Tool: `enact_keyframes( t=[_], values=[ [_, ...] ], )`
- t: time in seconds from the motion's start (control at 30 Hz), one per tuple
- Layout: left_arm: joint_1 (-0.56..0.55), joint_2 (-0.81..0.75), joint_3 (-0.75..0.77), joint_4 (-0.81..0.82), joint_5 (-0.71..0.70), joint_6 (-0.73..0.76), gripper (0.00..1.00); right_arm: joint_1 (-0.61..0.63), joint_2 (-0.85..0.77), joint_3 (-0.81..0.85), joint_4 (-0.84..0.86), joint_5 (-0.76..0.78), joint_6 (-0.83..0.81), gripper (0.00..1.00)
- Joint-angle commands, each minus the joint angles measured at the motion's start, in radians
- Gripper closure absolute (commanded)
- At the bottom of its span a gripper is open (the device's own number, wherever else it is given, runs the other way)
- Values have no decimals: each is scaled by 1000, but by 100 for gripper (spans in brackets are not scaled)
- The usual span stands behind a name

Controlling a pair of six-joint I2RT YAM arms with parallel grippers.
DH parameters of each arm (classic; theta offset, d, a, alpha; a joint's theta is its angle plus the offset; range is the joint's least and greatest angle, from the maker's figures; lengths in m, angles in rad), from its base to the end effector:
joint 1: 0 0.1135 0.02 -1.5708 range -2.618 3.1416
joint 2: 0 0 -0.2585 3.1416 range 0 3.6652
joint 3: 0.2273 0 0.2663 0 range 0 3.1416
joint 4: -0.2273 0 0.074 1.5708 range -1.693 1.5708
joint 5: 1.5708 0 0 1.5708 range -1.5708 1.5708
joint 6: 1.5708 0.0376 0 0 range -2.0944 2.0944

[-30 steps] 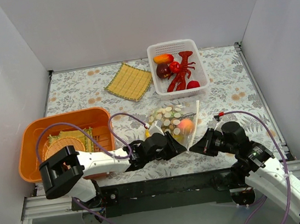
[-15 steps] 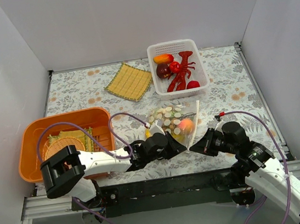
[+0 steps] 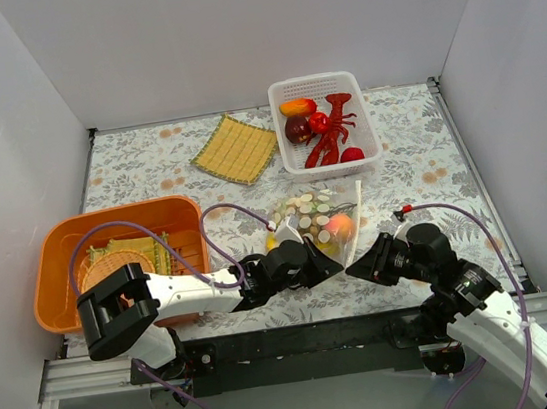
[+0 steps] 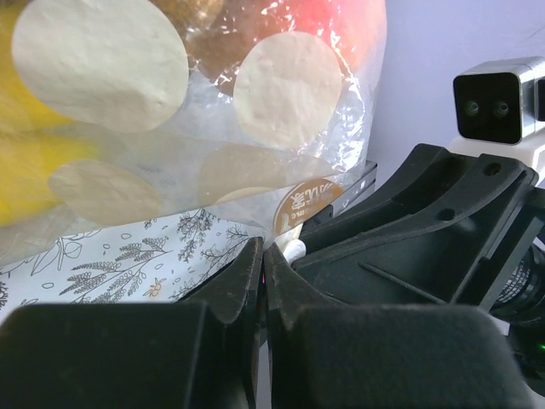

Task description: Open the zip-top bag and remove the fake food

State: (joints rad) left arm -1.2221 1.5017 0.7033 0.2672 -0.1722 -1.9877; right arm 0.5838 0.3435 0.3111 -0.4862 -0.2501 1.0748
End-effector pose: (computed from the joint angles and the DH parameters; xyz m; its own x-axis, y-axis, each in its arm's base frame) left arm 0.1160 -0.3004 0.1712 -0.7304 -0.6275 0.2698 -0.5127 0.2428 -0.8235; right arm 0.1065 0.0815 0.1974 -0.8243 0.4768 -0.3054 0.0242 0.5686 0.8222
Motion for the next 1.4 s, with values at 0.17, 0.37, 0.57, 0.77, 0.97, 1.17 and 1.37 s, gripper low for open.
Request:
enact_keyframes(
  t=[0.17,0.37,0.57,0.77,0.97,1.17,1.37],
  values=[
    [-4,-9,-16,26,17,6,100,2,-31,-41,38,26,34,69],
    [-11,-1,-13,4,49,26,100,2,-11,-21,81,49,28,69],
    [-11,8,7,-9,63,30,100,2,-6,-9,87,58,28,66],
    [-11,23,30,-20,71,41,100,2,-34,3,47,72,27,72],
    [-11,28,22,-10,76,29,100,2,-35,5,46,54,17,58],
    [-11,15,32,-28,62,36,100,1,-67,5,-3,46,13,52],
    [-11,15,42,-37,59,43,100,2,-106,-58,29,6,56,60]
  ],
)
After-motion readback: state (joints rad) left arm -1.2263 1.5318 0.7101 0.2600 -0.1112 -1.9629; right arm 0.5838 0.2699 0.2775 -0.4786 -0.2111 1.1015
